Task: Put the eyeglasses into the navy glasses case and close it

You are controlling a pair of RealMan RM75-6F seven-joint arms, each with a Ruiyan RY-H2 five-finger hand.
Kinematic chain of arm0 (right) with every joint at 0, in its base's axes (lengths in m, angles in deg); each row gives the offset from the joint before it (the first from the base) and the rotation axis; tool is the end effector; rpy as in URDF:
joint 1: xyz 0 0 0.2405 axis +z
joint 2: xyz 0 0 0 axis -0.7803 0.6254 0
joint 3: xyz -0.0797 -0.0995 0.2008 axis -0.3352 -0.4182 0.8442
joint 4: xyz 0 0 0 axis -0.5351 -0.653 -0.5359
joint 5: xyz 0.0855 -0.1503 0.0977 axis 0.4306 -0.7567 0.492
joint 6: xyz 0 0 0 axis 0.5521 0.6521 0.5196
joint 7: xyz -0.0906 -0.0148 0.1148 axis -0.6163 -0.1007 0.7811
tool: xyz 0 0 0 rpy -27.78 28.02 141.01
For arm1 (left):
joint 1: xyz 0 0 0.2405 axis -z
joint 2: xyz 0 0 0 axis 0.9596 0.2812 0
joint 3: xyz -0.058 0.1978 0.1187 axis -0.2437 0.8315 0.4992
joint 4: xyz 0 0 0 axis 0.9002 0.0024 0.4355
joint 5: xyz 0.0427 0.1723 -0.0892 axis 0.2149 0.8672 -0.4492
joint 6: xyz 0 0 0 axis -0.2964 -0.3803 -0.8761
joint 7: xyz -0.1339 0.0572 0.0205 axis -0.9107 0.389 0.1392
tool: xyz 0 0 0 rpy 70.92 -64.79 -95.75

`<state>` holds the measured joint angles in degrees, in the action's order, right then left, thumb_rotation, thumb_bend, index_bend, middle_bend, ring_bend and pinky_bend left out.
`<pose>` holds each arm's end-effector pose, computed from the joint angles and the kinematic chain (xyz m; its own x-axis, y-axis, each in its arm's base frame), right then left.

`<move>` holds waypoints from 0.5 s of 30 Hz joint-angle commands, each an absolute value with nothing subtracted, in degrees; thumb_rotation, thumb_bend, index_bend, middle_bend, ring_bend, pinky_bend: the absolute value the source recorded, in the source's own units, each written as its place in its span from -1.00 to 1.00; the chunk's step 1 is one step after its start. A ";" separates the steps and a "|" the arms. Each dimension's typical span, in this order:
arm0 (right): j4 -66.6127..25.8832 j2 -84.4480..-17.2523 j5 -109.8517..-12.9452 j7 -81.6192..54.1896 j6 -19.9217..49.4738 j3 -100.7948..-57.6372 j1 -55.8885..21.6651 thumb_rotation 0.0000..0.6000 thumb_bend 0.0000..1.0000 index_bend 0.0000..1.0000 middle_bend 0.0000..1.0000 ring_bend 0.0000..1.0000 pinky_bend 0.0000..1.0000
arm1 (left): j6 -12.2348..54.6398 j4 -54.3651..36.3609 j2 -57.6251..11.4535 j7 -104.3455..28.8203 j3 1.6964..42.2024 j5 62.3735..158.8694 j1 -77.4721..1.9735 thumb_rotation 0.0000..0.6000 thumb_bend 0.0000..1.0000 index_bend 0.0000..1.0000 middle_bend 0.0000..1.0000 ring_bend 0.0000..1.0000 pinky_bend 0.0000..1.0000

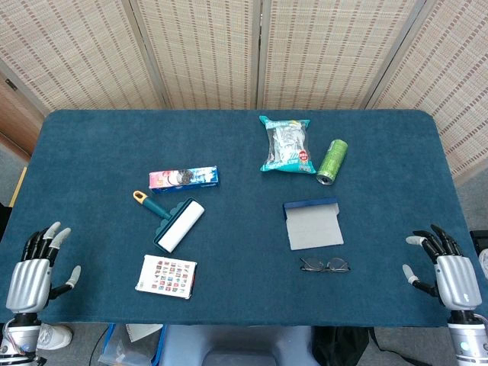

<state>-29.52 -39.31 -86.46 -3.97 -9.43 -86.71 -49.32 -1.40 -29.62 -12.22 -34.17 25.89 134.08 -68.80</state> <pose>-0.3082 -0.1670 0.1398 0.2328 0.0323 0.9720 -0.9725 0.0063 0.2328 -0.2736 0.1851 0.1272 0.3108 -0.0401 0.9496 0.9505 0.0109 -0.3106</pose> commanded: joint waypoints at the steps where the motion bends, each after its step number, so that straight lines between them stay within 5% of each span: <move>1: -29.45 -39.36 -86.41 -3.93 -9.46 -86.65 -49.35 1.00 -0.45 -0.40 -0.51 -0.83 -0.72 | -1.19 -29.58 -12.32 -34.04 25.74 133.91 -68.61 1.00 -0.34 -0.75 -0.90 -0.87 -1.00; 15: -30.16 -39.36 -88.61 -5.45 -8.05 -87.51 -48.18 1.00 -0.45 -0.40 -0.51 -0.83 -0.72 | -0.24 -29.76 -12.57 -33.04 25.70 133.22 -68.00 1.00 -0.34 -0.75 -0.89 -0.87 -1.00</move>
<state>-29.88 -39.42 -88.01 -4.98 -8.40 -87.29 -48.59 -0.25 -29.75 -12.57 -33.05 25.69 133.23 -68.00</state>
